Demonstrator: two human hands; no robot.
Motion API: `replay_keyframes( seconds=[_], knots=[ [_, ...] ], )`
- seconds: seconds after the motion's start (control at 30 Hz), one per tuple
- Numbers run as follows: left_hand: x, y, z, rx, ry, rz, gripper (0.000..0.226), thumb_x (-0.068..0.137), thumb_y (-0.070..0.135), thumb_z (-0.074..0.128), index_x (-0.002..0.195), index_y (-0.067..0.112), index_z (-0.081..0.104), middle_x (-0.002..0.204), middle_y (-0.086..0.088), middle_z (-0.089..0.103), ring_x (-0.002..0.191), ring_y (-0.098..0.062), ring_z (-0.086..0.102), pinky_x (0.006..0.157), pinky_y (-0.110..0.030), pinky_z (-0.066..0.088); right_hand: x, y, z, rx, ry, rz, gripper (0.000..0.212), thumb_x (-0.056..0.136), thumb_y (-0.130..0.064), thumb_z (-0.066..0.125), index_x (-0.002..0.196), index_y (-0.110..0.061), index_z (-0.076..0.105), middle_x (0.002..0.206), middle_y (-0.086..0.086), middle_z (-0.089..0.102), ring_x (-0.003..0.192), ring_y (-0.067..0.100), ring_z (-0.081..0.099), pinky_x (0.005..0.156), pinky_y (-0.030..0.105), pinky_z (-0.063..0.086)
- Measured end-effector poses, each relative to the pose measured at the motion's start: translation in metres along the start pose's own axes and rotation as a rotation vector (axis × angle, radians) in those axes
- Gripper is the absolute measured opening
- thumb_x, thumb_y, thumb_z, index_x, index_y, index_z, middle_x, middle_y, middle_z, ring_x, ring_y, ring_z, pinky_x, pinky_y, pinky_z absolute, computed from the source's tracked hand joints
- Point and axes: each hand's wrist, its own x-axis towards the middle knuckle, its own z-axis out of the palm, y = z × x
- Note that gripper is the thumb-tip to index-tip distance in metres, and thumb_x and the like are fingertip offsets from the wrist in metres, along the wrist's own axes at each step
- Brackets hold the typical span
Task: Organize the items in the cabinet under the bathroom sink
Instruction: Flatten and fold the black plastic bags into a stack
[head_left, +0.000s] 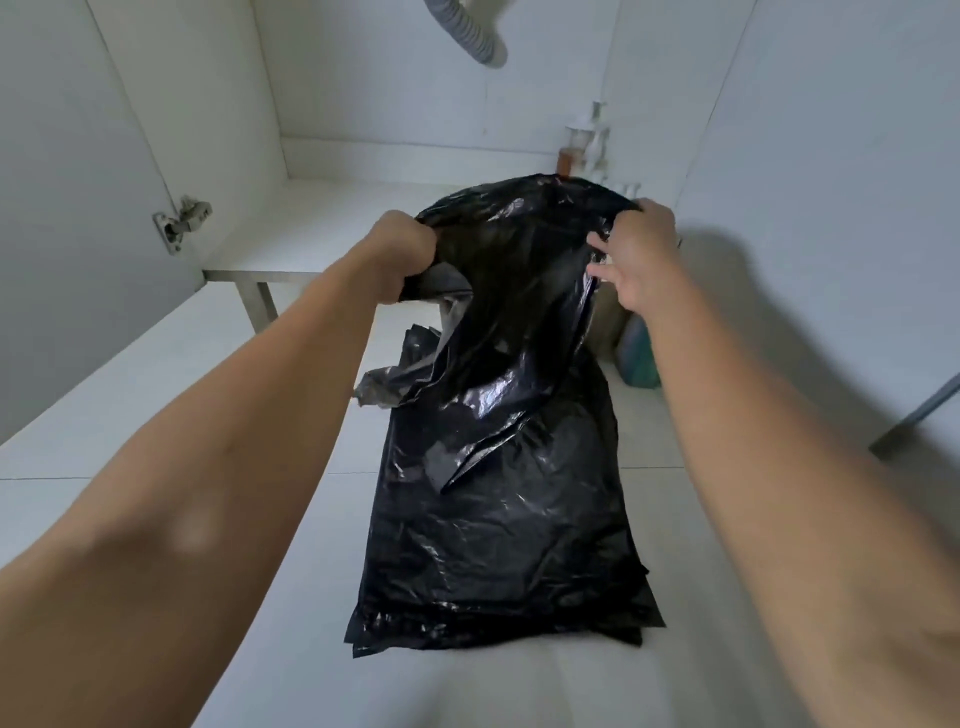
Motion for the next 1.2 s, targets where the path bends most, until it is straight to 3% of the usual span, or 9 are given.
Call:
replay_keyframes(
  seconds=[0.13,0.27,0.47,0.57,0.8,0.93,1.07,1.13,1.2],
  knots=[
    [-0.006,0.01,0.02,-0.107,0.218,0.322,0.009,0.087,0.008,0.058,0.079,0.008,0.06,0.073,-0.003,0.06,0.064,-0.016,0.055,0.049,-0.019,0.048,-0.006,0.01,-0.01,-0.203,0.286,-0.677,0.03,0.09,0.003,0.037,0.109,-0.008,0.057,0.106,-0.003,0.057,0.1,0.015,0.055,0.086,0.014,0.044],
    [-0.014,-0.018,0.036,0.01,0.259,0.708,0.046,0.087,0.007,0.057,0.133,0.006,0.052,0.138,0.004,0.047,0.122,-0.015,0.052,0.101,-0.028,0.049,-0.021,0.064,-0.034,-0.518,0.181,-1.114,0.036,0.078,0.002,0.046,0.112,0.001,0.057,0.147,0.013,0.043,0.138,0.038,0.041,0.116,0.033,0.035],
    [-0.054,-0.169,0.06,1.152,0.038,0.868,0.025,0.08,0.009,0.07,0.105,0.014,0.069,0.119,-0.011,0.054,0.108,-0.033,0.048,0.084,-0.045,0.044,-0.072,0.214,-0.093,-1.288,-0.589,-0.294,0.02,0.092,-0.016,0.049,0.108,-0.024,0.057,0.127,0.004,0.06,0.113,0.029,0.06,0.086,0.037,0.05],
    [-0.078,-0.204,0.069,1.364,-0.374,0.774,0.035,0.096,0.016,0.053,0.13,0.022,0.057,0.13,-0.008,0.045,0.117,-0.03,0.049,0.096,-0.044,0.04,-0.082,0.229,-0.105,-1.42,-0.761,0.031,0.027,0.088,-0.013,0.046,0.106,-0.022,0.064,0.114,0.01,0.065,0.101,0.031,0.062,0.088,0.037,0.051],
    [-0.086,-0.215,0.081,1.255,-0.738,0.207,0.05,0.073,0.042,0.074,0.117,0.025,0.06,0.114,-0.001,0.064,0.103,-0.024,0.064,0.088,-0.037,0.055,-0.087,0.237,-0.096,-1.482,-0.788,0.13,0.03,0.088,-0.003,0.048,0.106,-0.016,0.068,0.104,0.01,0.066,0.097,0.031,0.064,0.089,0.038,0.053],
    [-0.091,-0.223,0.085,1.181,-0.842,0.073,0.063,0.055,0.061,0.075,0.107,0.026,0.065,0.102,0.005,0.066,0.094,-0.019,0.063,0.086,-0.039,0.057,-0.091,0.23,-0.09,-1.529,-0.857,0.203,0.02,0.075,-0.03,0.069,0.092,-0.019,0.069,0.09,0.002,0.068,0.088,0.023,0.067,0.085,0.037,0.056],
    [-0.091,-0.223,0.083,1.202,-0.856,0.059,0.06,0.062,0.052,0.078,0.115,0.025,0.065,0.109,0.001,0.066,0.098,-0.022,0.063,0.086,-0.038,0.056,-0.093,0.212,-0.08,-1.535,-0.952,0.382,0.088,0.037,-0.086,0.076,0.097,-0.023,0.065,0.103,-0.004,0.066,0.102,0.022,0.063,0.097,0.039,0.05],
    [-0.09,-0.224,0.082,1.189,-0.861,0.065,0.052,0.065,0.047,0.081,0.11,0.025,0.068,0.101,0.002,0.069,0.093,-0.019,0.065,0.087,-0.038,0.057,-0.096,0.204,-0.076,-1.503,-0.96,0.468,0.124,0.04,-0.098,0.063,0.136,-0.02,0.054,0.14,0.002,0.055,0.128,0.026,0.052,0.11,0.042,0.04],
    [-0.089,-0.222,0.081,1.15,-0.87,0.036,0.056,0.057,0.058,0.084,0.101,0.026,0.071,0.093,0.006,0.071,0.087,-0.015,0.066,0.085,-0.035,0.057,-0.101,0.199,-0.073,-1.474,-0.97,0.536,0.117,0.058,-0.099,0.049,0.141,-0.017,0.051,0.146,0.007,0.05,0.125,0.027,0.052,0.111,0.041,0.037]
  ],
)
